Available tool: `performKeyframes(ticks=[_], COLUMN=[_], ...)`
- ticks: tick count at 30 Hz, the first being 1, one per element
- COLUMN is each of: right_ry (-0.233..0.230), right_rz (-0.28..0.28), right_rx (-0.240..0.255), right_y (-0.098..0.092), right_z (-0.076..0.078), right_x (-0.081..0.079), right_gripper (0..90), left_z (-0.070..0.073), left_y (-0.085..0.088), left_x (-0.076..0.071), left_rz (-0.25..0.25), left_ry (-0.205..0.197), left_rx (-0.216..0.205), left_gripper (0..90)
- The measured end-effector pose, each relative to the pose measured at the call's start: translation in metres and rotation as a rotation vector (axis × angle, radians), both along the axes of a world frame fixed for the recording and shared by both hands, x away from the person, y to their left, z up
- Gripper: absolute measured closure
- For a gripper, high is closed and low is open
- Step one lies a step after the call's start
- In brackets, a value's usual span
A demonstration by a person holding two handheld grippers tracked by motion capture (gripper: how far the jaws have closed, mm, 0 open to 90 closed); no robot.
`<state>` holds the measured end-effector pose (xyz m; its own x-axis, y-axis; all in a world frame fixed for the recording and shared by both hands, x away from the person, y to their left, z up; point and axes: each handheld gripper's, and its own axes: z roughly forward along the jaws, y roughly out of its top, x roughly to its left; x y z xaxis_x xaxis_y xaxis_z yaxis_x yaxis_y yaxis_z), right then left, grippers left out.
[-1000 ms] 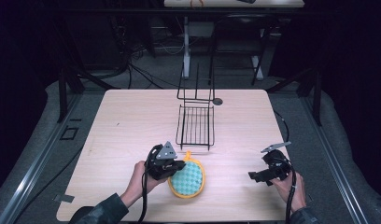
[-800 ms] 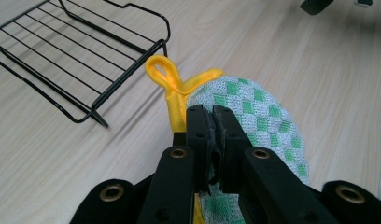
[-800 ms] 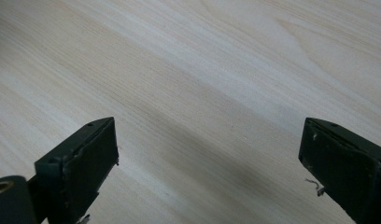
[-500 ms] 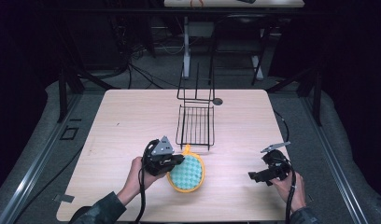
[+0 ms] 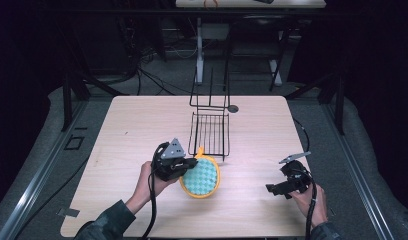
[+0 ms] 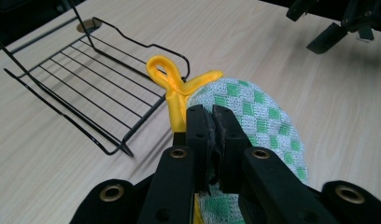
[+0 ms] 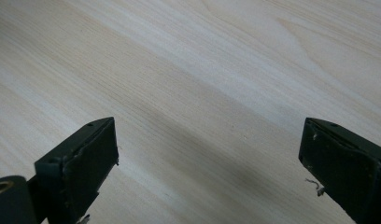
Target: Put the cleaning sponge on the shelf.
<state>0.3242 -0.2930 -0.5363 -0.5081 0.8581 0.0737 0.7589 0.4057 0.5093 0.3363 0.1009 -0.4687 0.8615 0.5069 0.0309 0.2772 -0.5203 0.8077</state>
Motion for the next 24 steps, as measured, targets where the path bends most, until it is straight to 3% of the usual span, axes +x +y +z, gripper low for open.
performKeyframes(ticks=[24], right_ry=[-0.003], right_rz=[0.0], right_rx=[-0.003], right_y=[0.0], right_z=[0.0], right_x=[0.0], right_gripper=[4.2], left_z=[0.011], left_y=[-0.008], left_x=[0.025], left_rz=[0.02], left_ry=[-0.055], left_rx=[-0.033], left_gripper=[86.4])
